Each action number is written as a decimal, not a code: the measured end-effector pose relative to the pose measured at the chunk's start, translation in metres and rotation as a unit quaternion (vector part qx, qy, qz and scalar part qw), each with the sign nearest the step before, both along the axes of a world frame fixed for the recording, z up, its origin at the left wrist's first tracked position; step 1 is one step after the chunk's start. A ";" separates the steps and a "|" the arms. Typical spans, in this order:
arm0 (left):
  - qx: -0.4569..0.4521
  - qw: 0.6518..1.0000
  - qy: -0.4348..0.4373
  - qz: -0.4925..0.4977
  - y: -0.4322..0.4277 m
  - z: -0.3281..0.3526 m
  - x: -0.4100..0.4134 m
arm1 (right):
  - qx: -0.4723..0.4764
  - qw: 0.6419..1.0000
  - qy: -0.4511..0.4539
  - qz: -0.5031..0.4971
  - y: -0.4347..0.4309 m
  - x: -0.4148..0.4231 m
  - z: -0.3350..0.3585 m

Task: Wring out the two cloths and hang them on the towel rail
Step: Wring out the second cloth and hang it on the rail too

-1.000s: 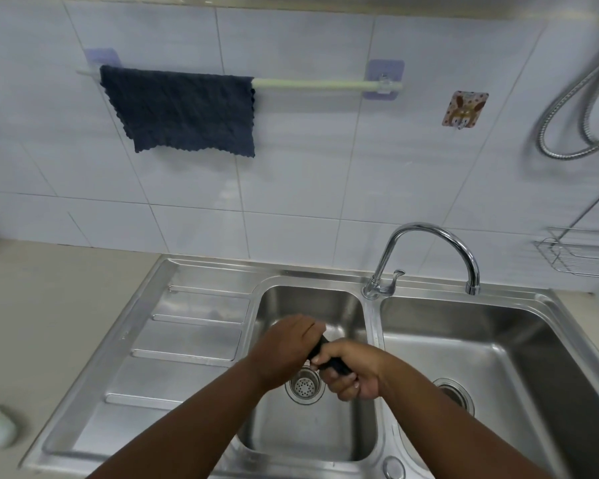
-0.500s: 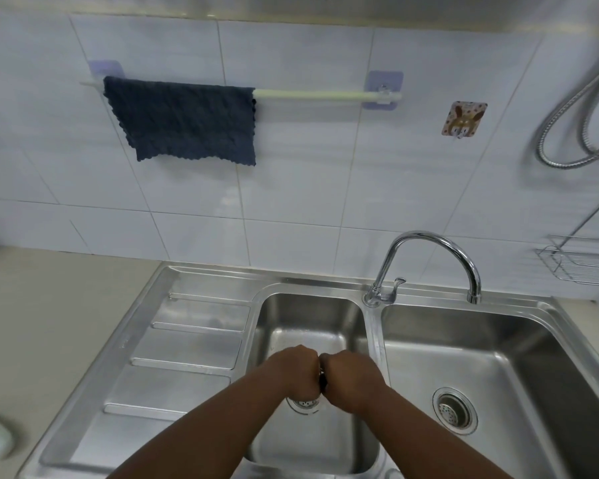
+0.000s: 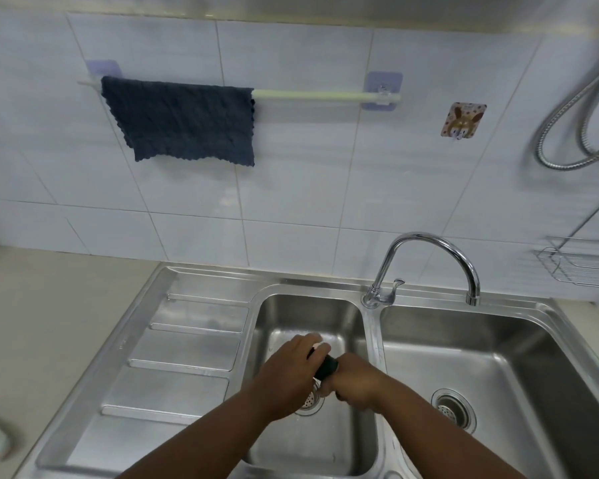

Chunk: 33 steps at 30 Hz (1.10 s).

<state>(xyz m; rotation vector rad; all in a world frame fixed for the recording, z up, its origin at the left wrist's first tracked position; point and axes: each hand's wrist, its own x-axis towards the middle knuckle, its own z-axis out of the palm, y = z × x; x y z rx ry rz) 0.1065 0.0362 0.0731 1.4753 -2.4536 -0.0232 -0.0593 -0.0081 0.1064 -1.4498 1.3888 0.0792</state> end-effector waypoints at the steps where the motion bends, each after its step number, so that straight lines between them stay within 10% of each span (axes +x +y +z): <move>1: -0.054 0.998 -0.006 -0.032 0.002 -0.003 0.003 | 0.088 0.994 -0.050 -0.026 -0.002 -0.003 0.003; 8: -0.122 0.986 -0.047 -0.100 -0.007 0.018 0.011 | 0.314 0.931 -0.180 0.037 0.007 0.001 0.008; 18: 0.154 0.967 -0.201 -0.011 -0.007 0.036 -0.014 | -0.070 0.985 0.087 0.130 0.012 0.016 0.000; 33: 0.411 0.907 0.039 0.081 -0.008 0.009 -0.010 | -0.484 0.802 0.174 0.303 0.032 0.004 -0.035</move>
